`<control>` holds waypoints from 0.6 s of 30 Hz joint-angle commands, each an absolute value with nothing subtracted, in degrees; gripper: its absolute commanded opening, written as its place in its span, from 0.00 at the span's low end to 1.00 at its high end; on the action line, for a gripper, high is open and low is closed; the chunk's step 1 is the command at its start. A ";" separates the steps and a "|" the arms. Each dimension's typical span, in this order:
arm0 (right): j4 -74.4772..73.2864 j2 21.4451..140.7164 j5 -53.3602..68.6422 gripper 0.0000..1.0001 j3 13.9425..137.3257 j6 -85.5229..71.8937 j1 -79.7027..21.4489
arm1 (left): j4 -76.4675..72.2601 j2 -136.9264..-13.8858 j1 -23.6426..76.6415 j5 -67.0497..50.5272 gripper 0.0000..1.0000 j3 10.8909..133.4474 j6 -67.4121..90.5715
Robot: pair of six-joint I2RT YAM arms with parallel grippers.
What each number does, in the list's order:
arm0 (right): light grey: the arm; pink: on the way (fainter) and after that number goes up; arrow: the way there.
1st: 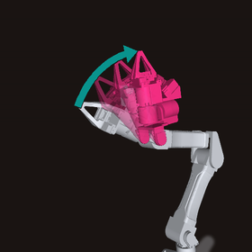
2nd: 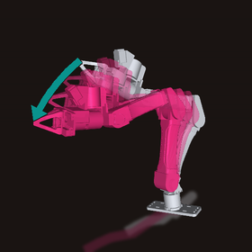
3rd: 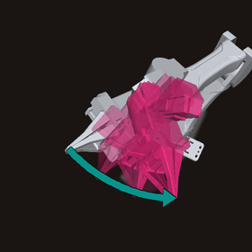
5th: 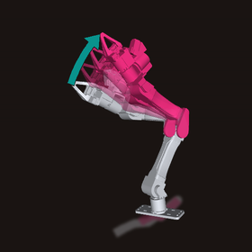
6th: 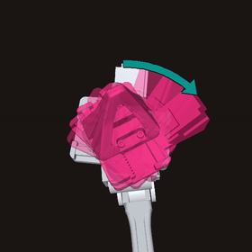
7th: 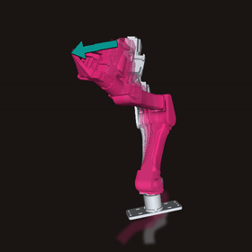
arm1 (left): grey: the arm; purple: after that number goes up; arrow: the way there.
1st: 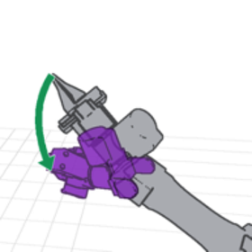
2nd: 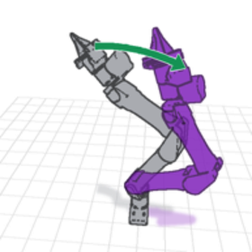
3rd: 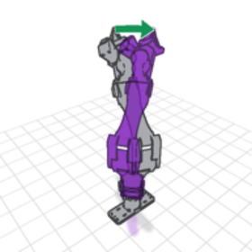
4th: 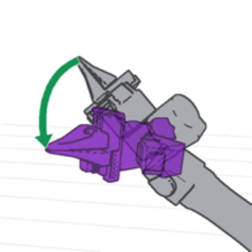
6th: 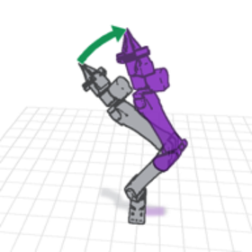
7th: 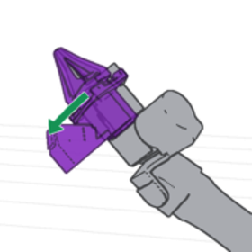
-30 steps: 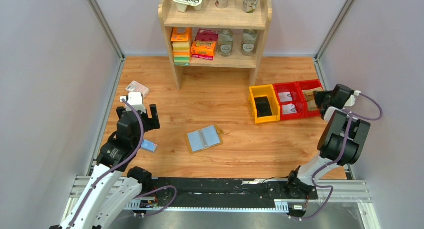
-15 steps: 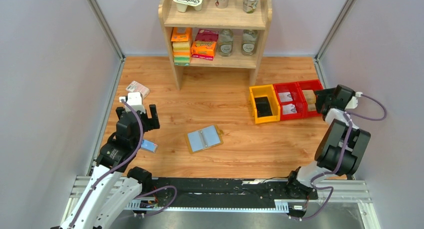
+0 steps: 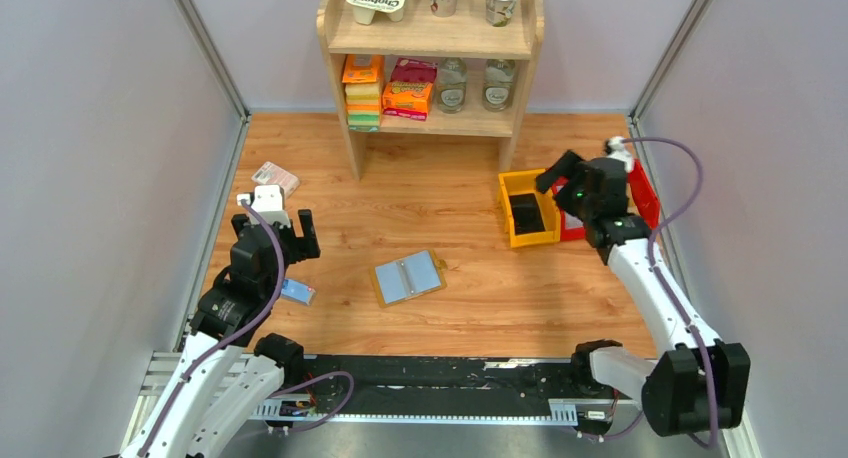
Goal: Take the credit cards out of the card holder
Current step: Place the credit card in the storage box, then remove the credit card from the card holder.
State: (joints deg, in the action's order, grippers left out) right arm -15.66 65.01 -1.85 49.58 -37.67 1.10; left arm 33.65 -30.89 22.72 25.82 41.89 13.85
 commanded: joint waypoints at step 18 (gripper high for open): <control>-18.72 95.43 -10.38 0.90 68.10 -21.09 -60.99 | 33.75 -31.38 22.32 26.81 0.92 42.54 14.15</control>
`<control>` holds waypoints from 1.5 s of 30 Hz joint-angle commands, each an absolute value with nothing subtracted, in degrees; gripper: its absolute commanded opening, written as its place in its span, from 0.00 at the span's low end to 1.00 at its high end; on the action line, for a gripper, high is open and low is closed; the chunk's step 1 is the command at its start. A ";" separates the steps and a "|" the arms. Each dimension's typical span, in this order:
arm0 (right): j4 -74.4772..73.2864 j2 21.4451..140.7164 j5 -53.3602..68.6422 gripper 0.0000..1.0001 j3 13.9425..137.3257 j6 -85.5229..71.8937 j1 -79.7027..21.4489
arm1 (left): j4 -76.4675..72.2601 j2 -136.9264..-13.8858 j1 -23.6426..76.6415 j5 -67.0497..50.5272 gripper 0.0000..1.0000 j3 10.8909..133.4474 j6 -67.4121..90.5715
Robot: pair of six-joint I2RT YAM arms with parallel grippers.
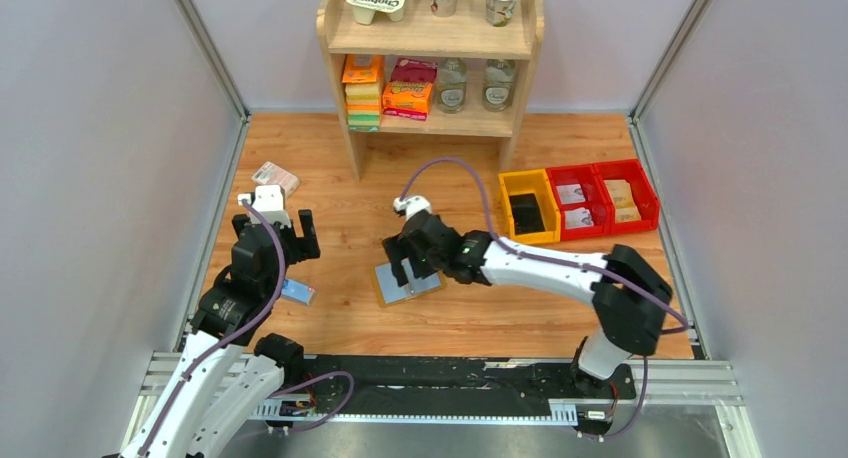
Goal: Take the credit cards out of the card holder
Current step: Remove the credit card from the card holder.
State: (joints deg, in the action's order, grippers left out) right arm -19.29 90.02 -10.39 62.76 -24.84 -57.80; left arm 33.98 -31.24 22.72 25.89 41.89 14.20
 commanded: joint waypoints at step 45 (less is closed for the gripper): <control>-9.15 108.99 4.56 0.22 62.06 -25.04 -58.80 | 31.39 -44.98 22.41 0.36 0.80 40.52 29.61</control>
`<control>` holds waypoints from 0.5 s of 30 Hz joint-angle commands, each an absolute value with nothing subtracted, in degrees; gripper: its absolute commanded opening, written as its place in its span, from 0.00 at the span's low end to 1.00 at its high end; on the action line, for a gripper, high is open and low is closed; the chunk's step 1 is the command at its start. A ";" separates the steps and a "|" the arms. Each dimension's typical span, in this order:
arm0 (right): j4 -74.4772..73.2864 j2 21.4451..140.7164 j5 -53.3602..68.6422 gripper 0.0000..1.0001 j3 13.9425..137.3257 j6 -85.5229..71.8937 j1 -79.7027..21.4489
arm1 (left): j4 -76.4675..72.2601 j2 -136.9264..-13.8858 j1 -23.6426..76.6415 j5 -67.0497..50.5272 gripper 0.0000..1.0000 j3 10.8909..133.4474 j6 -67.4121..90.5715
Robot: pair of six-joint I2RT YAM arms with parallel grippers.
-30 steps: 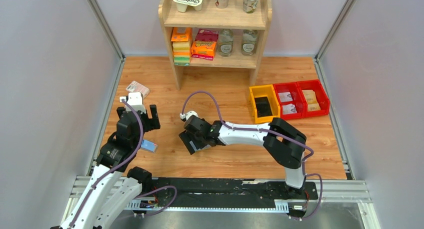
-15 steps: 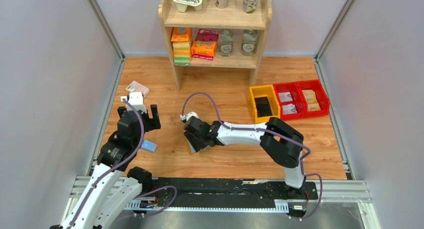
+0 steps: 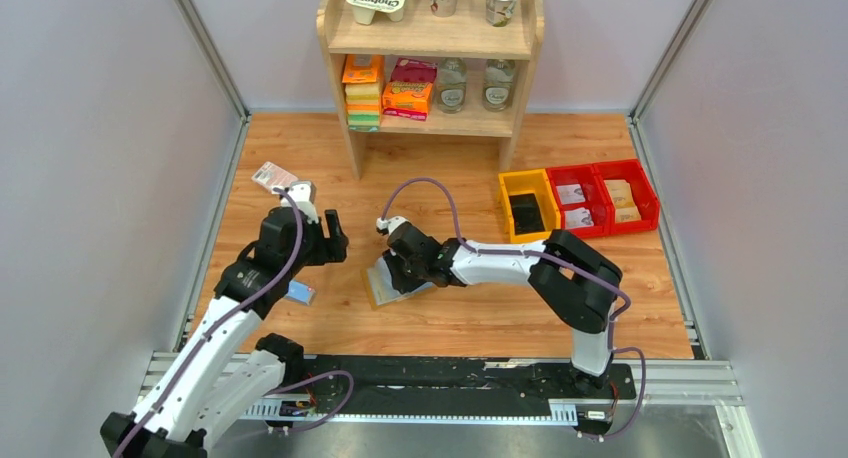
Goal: Take the credit cards out of the card holder
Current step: Remove the credit card from the card holder.
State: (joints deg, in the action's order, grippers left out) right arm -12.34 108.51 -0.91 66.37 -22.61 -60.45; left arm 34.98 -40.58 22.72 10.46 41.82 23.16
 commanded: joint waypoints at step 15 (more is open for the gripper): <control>2.90 110.13 13.97 0.19 55.20 -29.09 -54.84 | 2.47 -64.49 22.41 -16.96 0.78 28.39 43.59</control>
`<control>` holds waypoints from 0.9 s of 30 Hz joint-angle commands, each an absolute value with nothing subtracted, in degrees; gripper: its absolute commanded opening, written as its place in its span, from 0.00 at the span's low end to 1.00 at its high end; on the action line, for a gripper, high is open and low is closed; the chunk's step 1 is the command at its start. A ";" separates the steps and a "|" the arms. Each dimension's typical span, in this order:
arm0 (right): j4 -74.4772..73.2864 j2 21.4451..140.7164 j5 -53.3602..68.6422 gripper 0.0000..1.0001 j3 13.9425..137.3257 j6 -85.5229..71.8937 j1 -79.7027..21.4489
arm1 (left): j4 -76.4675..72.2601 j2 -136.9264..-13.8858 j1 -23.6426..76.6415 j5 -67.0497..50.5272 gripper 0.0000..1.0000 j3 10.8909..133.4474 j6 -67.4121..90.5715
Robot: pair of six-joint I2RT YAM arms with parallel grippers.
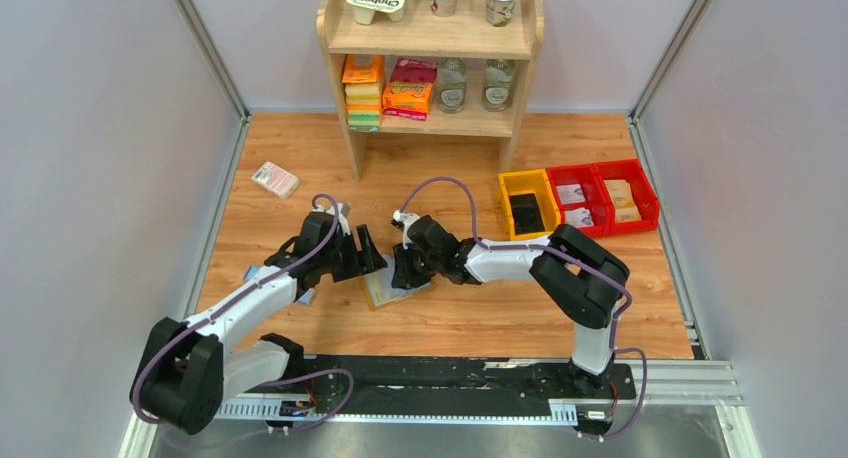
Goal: Take the credit cards out of the card holder
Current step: Remove the credit card from the card holder.
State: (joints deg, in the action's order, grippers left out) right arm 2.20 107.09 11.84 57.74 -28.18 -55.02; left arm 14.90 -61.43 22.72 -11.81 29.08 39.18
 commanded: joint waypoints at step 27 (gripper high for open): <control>8.17 110.74 18.54 0.18 53.09 -31.64 -53.00 | -16.08 -72.34 22.41 -18.01 0.80 22.33 42.45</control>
State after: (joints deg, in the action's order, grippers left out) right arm 11.18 108.71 19.09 54.74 -31.73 -52.77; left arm -11.81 -72.27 22.61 -15.16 22.65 43.18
